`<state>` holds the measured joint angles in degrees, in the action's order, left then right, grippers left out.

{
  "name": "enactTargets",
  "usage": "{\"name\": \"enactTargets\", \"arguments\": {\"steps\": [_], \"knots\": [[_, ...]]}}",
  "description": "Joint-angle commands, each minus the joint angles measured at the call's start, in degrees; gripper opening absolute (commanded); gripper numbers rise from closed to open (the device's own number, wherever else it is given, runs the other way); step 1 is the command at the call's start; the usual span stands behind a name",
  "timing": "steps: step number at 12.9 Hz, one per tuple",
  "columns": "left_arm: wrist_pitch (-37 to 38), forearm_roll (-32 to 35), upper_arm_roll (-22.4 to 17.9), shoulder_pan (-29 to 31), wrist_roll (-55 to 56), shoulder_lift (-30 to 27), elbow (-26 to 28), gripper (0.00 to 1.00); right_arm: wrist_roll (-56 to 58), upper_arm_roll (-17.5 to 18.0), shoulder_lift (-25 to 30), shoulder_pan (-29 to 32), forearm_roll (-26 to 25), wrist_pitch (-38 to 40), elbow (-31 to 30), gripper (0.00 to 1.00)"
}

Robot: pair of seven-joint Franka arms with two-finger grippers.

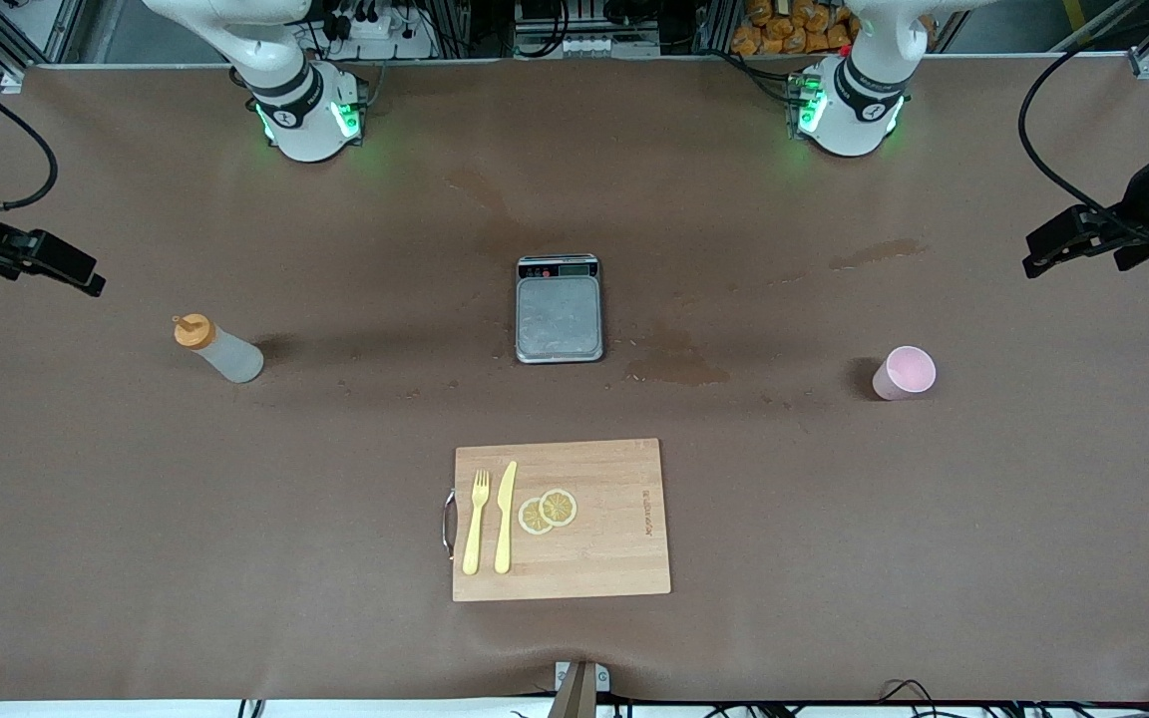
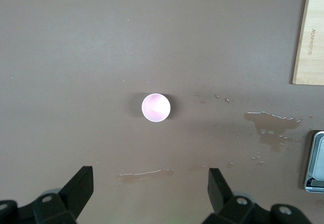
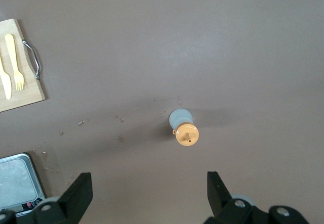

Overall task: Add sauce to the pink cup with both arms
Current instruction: 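Move the left gripper toward the pink cup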

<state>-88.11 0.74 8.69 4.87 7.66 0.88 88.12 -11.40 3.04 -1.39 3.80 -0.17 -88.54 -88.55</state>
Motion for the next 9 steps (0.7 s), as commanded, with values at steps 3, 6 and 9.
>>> {"name": "enactTargets", "arguments": {"steps": [3,6,9], "knots": [[1.2,0.4,0.0,0.3,-1.1,0.4,-1.3,1.00,-0.5,0.6,0.6,1.0,0.8,0.2,-0.1,1.00],[1.2,1.6,-0.1,0.4,-1.0,1.8,-1.5,1.00,-0.6,0.5,0.4,1.3,0.8,0.3,-0.1,1.00],[3.7,1.8,-0.1,1.8,-2.9,5.7,0.8,1.00,-0.6,0.5,0.4,1.5,0.8,0.7,-0.4,1.00]]}}
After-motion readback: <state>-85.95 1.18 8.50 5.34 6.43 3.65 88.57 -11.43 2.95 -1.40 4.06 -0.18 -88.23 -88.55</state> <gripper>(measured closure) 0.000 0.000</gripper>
